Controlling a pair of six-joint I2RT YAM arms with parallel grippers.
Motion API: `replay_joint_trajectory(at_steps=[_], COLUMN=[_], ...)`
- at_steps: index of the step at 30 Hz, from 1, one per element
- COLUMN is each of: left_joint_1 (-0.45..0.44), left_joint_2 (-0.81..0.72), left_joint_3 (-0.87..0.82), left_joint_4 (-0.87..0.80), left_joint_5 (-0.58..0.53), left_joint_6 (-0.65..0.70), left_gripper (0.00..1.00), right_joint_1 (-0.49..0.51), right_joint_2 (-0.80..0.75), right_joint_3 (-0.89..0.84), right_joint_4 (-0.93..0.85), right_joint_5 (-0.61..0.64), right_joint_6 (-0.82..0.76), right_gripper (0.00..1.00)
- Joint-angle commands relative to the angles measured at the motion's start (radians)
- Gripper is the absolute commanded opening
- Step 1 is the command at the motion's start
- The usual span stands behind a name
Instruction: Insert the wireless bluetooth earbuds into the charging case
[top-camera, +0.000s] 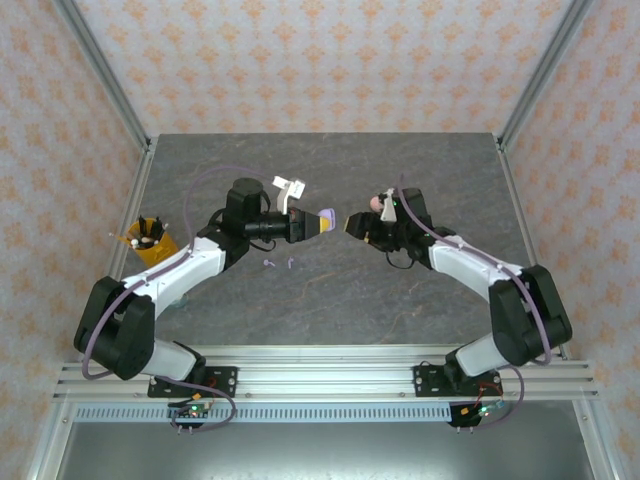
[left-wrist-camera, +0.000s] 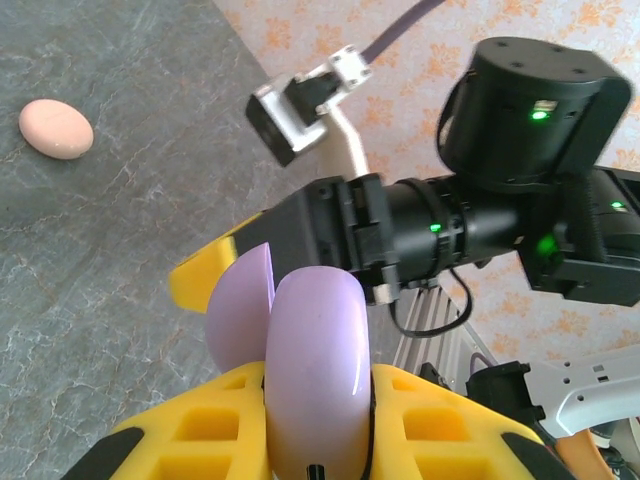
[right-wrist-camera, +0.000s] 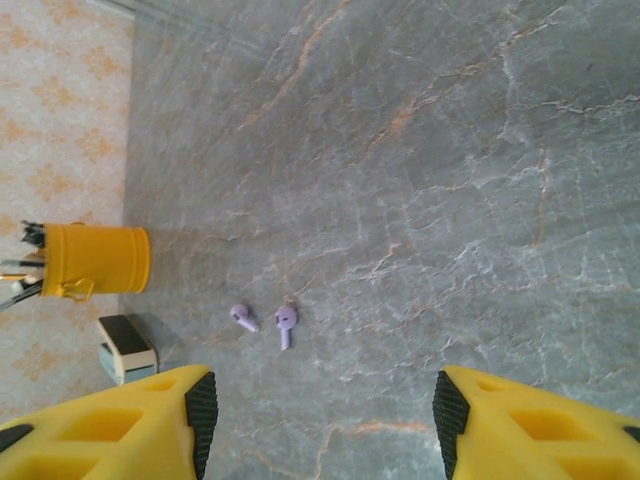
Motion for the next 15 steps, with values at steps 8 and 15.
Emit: replay_joint_trajectory(at_steps=[8, 15], left_joint_1=[-0.001, -0.001], left_joint_2=[0.06, 0.085], left_joint_3=[0.047, 0.057], left_joint_4=[0.095, 0.162], left_joint_5=[0.08, 0.085], left_joint_6=[-0.035, -0.094], left_gripper=[0.09, 0.09], right_joint_1=[-0.015, -0.013], right_joint_2=[-0.164, -0.133], right_joint_3=[0.047, 0.07], right_joint_4=[0.009, 0.031], right_joint_5=[-0.236, -0.258], right_joint_6=[-0.073, -0.06], right_gripper=[0.53, 0.45])
